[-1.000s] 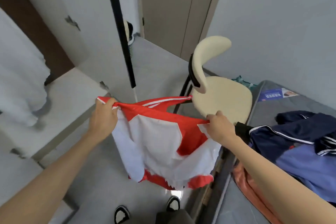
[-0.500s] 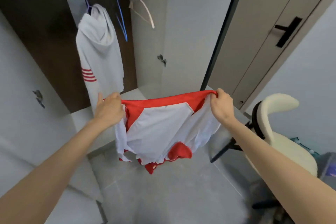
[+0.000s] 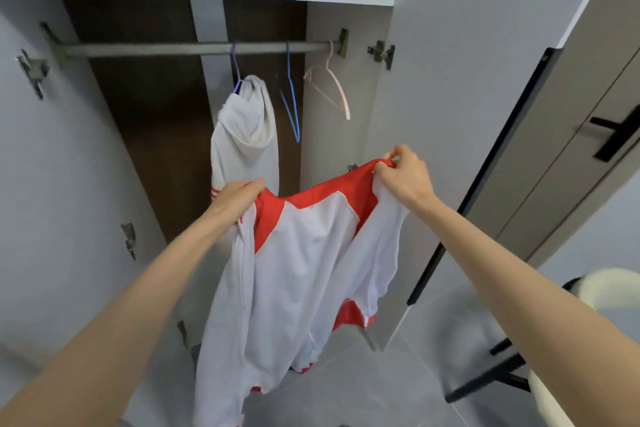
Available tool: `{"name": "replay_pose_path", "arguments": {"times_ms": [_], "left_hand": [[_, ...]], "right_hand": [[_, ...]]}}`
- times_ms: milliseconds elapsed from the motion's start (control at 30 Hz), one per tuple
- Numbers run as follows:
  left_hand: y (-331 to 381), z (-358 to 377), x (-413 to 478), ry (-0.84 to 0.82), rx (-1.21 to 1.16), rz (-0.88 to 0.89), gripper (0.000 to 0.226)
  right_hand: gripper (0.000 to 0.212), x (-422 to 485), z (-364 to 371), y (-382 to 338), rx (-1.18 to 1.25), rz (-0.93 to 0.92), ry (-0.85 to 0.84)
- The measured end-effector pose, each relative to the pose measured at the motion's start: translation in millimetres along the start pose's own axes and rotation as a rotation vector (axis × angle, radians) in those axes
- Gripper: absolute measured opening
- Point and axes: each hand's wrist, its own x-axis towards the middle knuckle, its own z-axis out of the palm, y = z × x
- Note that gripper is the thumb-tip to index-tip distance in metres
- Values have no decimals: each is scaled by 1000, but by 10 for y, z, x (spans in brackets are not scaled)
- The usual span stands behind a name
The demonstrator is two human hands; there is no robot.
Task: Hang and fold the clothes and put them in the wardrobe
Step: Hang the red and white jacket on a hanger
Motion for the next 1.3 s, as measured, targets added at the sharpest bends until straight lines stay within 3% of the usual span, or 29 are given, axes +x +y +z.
{"name": "replay_pose_path", "arguments": {"times_ms": [133,200,333,500,633,800,900,1000,1067,1200,1300], "left_hand": [[-32,-11,494,160,138,91,20],[-78,-26,756,183,284,135,13],[-50,13,1184,-34,492,197,46],[134,308,1659,-156,448,176,67],[297,591,1968,-211,301,296,61],[270,687,2392,-242,117,282,21],[198,643,2634,-177,125,284,19],[122,535,2848,-193,159,279,25],[49,430,3003,-211,260,269,32],[-74,249,3305,-222,481,271,37],[-80,144,3489,-180,489,291,30]], "right_hand": [[4,511,212,-64,-37,-96,-69],[12,800,308,-35,-107,-167,-165],[40,1298,489,-18,-184,-291,-387],[30,1896,681,-130,-14,-452,-584],[26,2213,873,-261,73,-543,-722],[16,2570,1107,-286,108,-492,-764],[12,2802,1213,-276,138,-370,-814],[23,3066,1355,-307,142,-211,-992],[35,3242,1535,-379,193,-117,-935],[57,3636,2049,-644,300,0,-512],[73,3965,2411,-851,361,69,-486]]}}
